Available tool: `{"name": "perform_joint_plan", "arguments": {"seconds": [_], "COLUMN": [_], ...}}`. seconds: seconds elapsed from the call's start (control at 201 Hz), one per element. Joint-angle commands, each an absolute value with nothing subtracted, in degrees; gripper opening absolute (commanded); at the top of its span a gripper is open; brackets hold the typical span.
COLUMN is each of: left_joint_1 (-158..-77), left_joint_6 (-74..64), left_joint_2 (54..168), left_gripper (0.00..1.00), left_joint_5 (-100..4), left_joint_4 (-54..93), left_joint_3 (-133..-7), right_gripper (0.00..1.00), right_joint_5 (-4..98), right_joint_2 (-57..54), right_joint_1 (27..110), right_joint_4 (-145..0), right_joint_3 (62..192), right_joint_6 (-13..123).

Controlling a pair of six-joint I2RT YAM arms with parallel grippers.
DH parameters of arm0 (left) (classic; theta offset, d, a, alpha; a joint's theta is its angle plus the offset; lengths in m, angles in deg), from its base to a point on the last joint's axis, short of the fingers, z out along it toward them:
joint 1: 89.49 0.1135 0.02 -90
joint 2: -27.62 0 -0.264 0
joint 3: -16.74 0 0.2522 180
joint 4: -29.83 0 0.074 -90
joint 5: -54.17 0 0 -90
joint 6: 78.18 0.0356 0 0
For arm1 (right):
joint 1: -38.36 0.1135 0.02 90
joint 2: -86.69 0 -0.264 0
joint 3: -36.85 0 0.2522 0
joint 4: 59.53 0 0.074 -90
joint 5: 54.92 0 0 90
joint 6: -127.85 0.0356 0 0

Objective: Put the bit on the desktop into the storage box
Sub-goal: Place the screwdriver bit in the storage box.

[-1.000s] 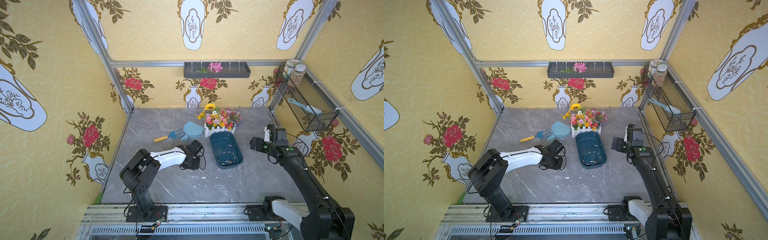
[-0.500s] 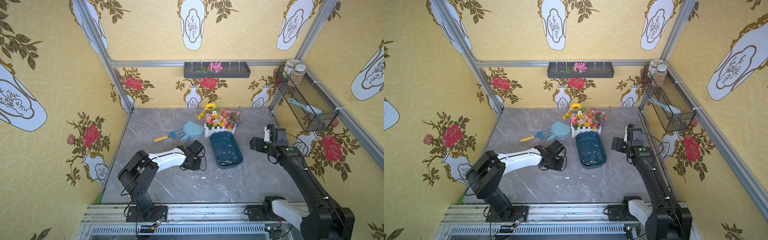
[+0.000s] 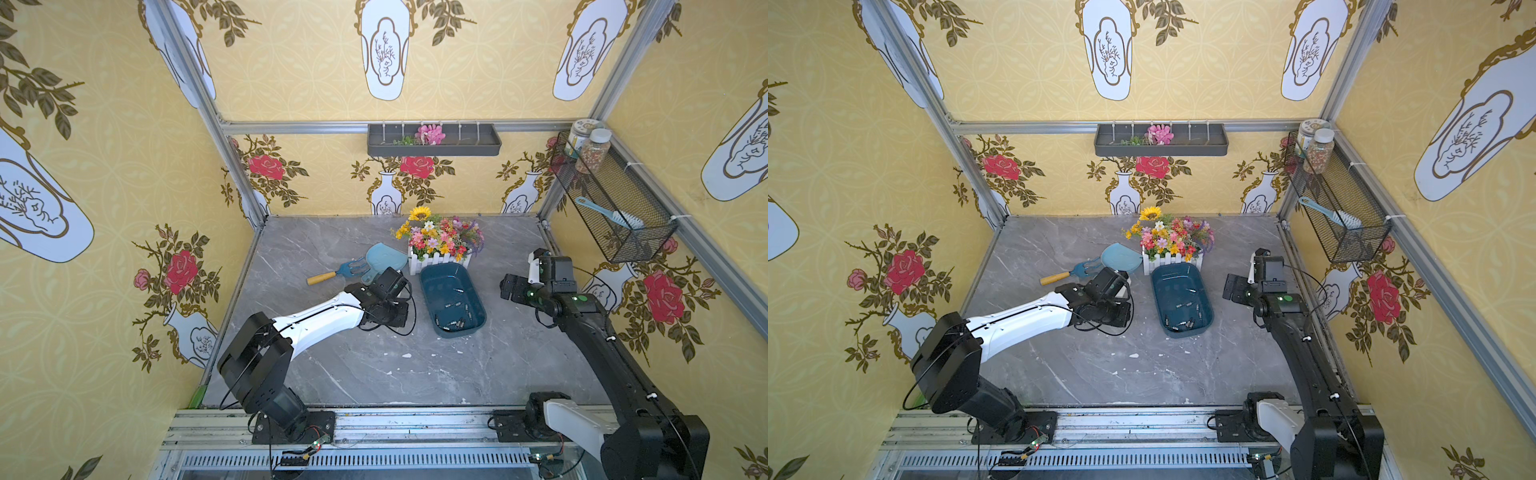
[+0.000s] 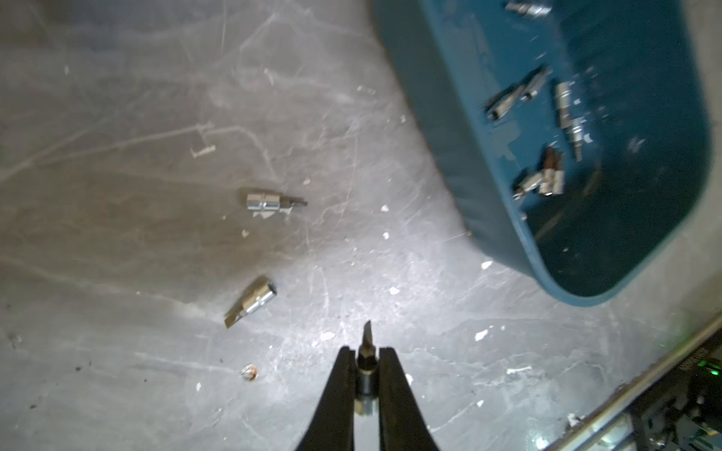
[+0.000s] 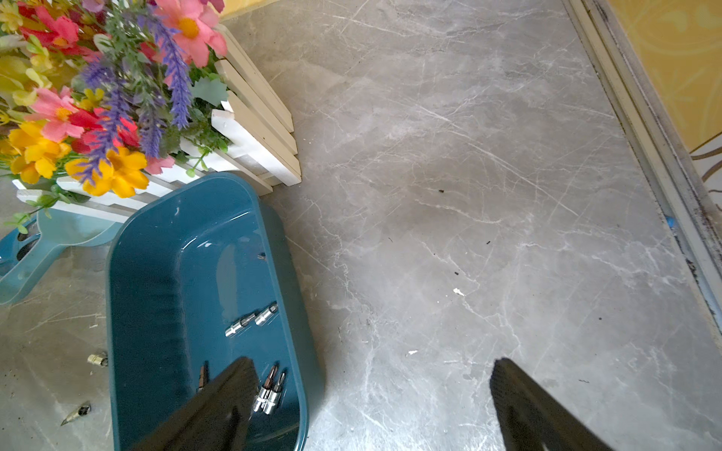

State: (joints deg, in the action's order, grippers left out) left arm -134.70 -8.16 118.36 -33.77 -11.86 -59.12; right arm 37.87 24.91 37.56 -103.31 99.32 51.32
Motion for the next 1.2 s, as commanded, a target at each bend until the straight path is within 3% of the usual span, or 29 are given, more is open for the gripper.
{"name": "perform_joint_plan", "arguments": {"seconds": [0.0,0.673,1.192], "left_joint_1": [-135.2,-140.7,-143.0], "left_joint_6": [-6.4,3.3,4.4], "left_joint_2": [118.9,138.1,151.2], "left_gripper": [0.15,0.15,0.15], "left_joint_5": [-35.3,-39.7,-40.8], "left_joint_4": [-10.7,-13.4,-17.5], "left_joint_3": [-62.1,-94.3,-107.0], "right_gripper": [0.97,0.97,0.97], "right_joint_5": [38.0,37.7,38.2], "right_joint_2": [24.8,25.7,25.4], "right_joint_1": [37.5,37.1,36.9], "right_joint_4": [-101.6,-101.4,-101.3], "right_joint_3": [99.3,99.1,99.1], "right_joint_6": [51.5,51.5,51.4]}}
